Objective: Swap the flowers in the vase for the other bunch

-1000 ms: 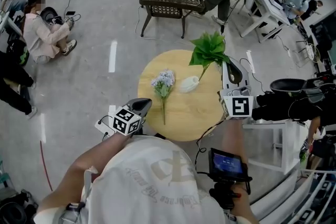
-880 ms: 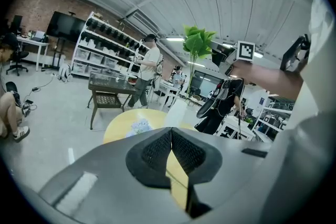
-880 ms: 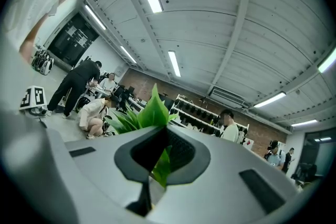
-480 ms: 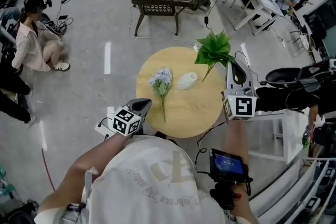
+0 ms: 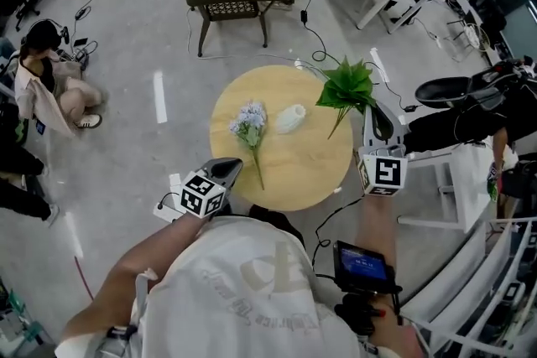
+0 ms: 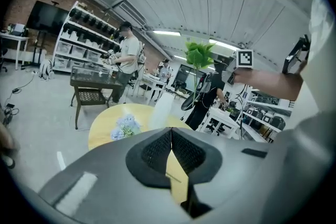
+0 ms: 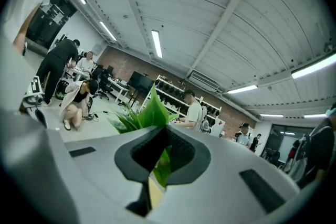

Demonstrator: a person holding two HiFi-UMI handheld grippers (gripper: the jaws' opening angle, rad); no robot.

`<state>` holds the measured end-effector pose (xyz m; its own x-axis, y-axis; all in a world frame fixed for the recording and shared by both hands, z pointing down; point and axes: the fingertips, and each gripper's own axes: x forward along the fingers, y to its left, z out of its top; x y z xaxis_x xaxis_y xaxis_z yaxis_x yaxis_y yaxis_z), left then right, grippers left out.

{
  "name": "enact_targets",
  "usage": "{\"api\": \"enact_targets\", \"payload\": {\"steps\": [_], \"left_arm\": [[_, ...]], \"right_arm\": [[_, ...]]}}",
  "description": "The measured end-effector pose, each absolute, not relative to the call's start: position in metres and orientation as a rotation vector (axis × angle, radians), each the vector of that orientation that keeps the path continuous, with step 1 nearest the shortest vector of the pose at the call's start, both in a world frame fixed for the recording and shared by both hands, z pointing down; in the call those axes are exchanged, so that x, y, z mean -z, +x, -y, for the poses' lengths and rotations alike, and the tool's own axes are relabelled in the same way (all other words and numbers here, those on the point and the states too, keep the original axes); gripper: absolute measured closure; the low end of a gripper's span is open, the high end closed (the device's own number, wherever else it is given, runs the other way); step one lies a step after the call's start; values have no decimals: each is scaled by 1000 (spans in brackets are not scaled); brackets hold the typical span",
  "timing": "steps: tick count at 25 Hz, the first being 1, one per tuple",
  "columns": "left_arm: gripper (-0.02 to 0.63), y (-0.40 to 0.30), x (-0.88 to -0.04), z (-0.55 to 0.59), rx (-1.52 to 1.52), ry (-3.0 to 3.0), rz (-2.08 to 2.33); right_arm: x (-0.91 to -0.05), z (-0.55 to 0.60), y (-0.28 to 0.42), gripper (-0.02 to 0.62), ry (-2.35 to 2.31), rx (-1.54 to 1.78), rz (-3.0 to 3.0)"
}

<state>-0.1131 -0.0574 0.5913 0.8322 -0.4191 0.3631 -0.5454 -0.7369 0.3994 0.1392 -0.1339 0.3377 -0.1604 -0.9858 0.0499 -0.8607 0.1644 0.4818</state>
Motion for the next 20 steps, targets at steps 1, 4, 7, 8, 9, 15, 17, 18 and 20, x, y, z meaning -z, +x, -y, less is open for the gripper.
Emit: {"api": "enact_targets", "payload": {"steps": [1, 4, 7, 8, 9, 15, 17, 18, 20], "left_arm": [[600, -113, -592, 56, -346, 2514, 704], [600, -108, -593, 56, -355, 2521, 686], [600, -100, -590, 57, -364, 2534, 665], [600, -98, -590, 57, -368, 2537, 661], [600, -95, -590, 58, -371, 2539, 659], [600, -68, -591, 53, -394, 2540, 658], [600, -58, -590, 49, -400, 2542, 652], [600, -53, -590, 48, -403, 2543, 651], [600, -46, -590, 46, -411, 2541, 659]], "right_arm": [[-341, 130, 142, 589, 1765, 481, 2081], [-353, 122, 150, 589, 1779, 441, 2054], [-365, 116, 161, 589, 1797, 397, 2034], [-369, 114, 165, 589, 1801, 380, 2028], [-375, 112, 169, 589, 1803, 364, 2024], [-411, 94, 192, 589, 1781, 273, 2020], [-424, 89, 200, 589, 1768, 238, 2020], [-430, 86, 203, 589, 1763, 219, 2022], [-442, 81, 210, 589, 1749, 185, 2026]]}}
